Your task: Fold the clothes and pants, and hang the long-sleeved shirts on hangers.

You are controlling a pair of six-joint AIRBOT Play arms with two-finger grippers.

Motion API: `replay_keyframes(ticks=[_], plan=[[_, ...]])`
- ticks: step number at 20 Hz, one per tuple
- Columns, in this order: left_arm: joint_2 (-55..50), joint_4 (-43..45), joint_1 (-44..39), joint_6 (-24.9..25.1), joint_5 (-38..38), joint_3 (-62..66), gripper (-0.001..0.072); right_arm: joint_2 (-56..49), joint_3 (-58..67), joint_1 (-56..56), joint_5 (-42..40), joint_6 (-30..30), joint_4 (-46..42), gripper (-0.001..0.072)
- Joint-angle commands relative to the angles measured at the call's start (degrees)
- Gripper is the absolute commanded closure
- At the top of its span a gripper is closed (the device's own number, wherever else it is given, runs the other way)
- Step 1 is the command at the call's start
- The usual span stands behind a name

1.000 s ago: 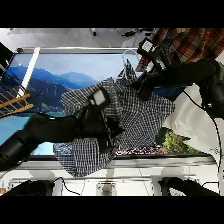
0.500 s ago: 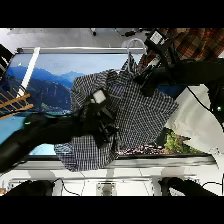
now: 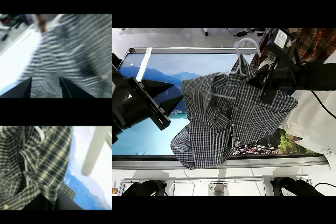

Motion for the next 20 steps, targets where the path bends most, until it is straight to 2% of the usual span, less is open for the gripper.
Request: replay_keyframes(ticks=[1,4,8,9,10,13,14,15,16,18,20], plan=[[-3.19,-3.30,3.04,9.97,1.46,0.00,0.0252,1.95,0.02,1.25,-5.84,-4.85,4.28,0.0678],[-10.05,-11.74,3.04,14.78,7.74,0.00,0.0252,3.06,0.02,2.36,-5.90,-5.95,4.83,0.0678],[-17.05,-18.25,3.02,15.93,13.18,0.02,0.0259,3.37,0.02,2.51,-5.92,-6.36,5.11,0.0678],[-18.01,-19.12,3.02,15.93,12.46,0.02,0.0400,3.37,0.02,2.51,-5.95,-6.36,5.20,0.0677],[-18.64,-19.17,3.02,15.91,10.64,0.02,0.0675,3.37,0.02,2.51,-5.88,-6.34,5.18,0.0677],[-18.95,-21.51,3.02,11.47,1.99,0.02,0.0669,3.43,0.02,2.49,-3.50,-3.43,2.64,0.0657],[-18.99,-22.40,3.02,10.38,-0.26,0.02,0.0669,3.63,0.02,2.47,-1.11,0.09,0.22,0.0531],[-19.08,-22.32,3.02,9.03,-1.81,0.02,0.0669,4.09,0.02,2.38,1.81,5.07,-3.41,0.0328],[-19.32,-22.32,3.02,7.34,-2.91,0.02,0.0670,4.72,0.02,2.38,4.74,11.34,-8.07,0.0198],[-20.04,-22.14,3.04,6.10,-4.87,0.00,0.0670,6.91,0.02,2.38,8.33,26.36,-19.54,0.0203],[-21.03,-22.16,2.97,3.96,-7.69,0.00,0.0671,9.20,0.02,2.38,8.68,39.34,-27.23,0.0203]])
